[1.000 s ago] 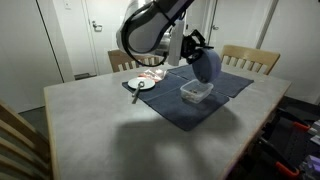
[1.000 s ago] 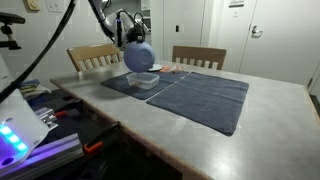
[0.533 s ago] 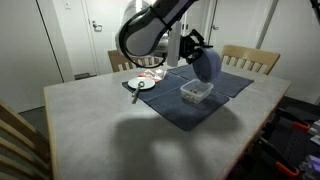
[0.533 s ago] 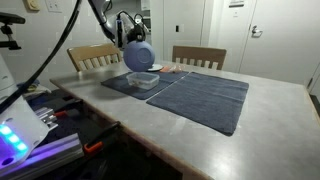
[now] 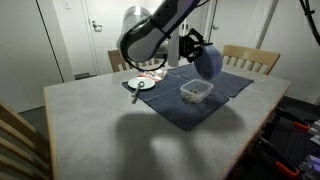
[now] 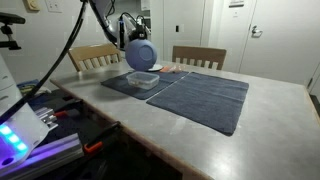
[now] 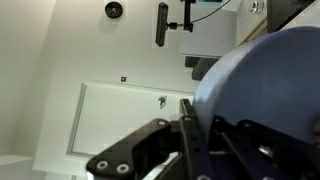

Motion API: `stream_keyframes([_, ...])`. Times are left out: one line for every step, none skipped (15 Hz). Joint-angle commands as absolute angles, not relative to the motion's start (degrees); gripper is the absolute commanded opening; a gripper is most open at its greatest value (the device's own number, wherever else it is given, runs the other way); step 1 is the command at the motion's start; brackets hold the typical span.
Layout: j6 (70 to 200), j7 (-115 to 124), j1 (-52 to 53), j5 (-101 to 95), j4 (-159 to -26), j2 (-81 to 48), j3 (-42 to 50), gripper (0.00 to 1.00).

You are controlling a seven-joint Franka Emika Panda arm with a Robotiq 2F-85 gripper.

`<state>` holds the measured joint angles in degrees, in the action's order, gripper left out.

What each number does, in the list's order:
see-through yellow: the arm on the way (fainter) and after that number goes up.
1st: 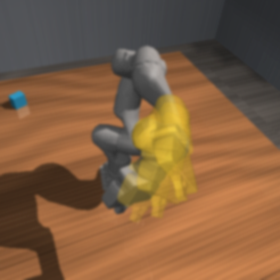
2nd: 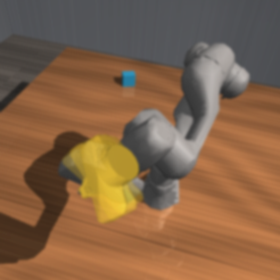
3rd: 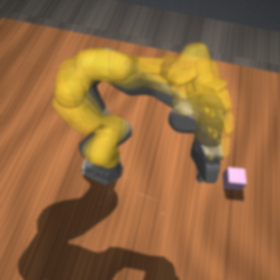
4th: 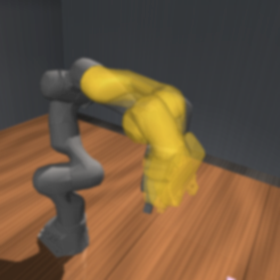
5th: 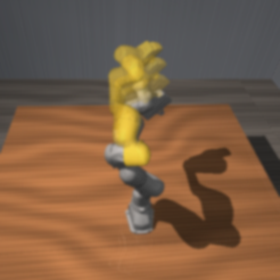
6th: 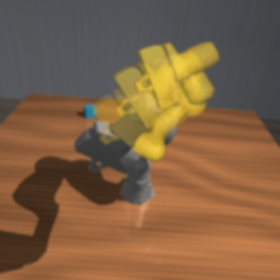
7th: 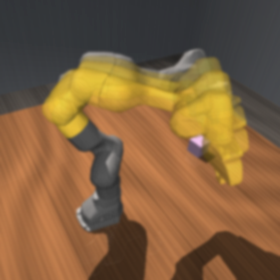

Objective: Pour the contents from the blue bowl into the clear bowl then place the blue bowl on the table

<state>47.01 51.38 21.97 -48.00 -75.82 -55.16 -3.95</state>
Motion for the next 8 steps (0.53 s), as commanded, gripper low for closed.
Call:
stream_keyframes([44.8, 47.7, 22.5, -49.9, -72.7, -57.1, -3.0, 0.02])
stream_keyframes([44.7, 47.3, 22.5, -50.2, -72.5, -57.3, -3.0, 0.02])
stream_keyframes([44.5, 47.1, 22.6, -50.5, -72.2, -57.7, -2.9, 0.02])
stream_keyframes([44.3, 47.0, 22.6, -50.5, -71.9, -57.9, -2.9, 0.02])
stream_keyframes([44.2, 46.7, 22.5, -50.8, -71.8, -58.0, -2.8, 0.02])
stream_keyframes([44.2, 46.6, 22.5, -50.9, -71.6, -58.1, -2.8, 0.02])
stream_keyframes([44.1, 46.4, 22.5, -51.1, -71.5, -58.1, -2.8, 0.02])
stream_keyframes([44.1, 46.3, 22.5, -51.3, -71.4, -58.2, -2.8, 0.02])
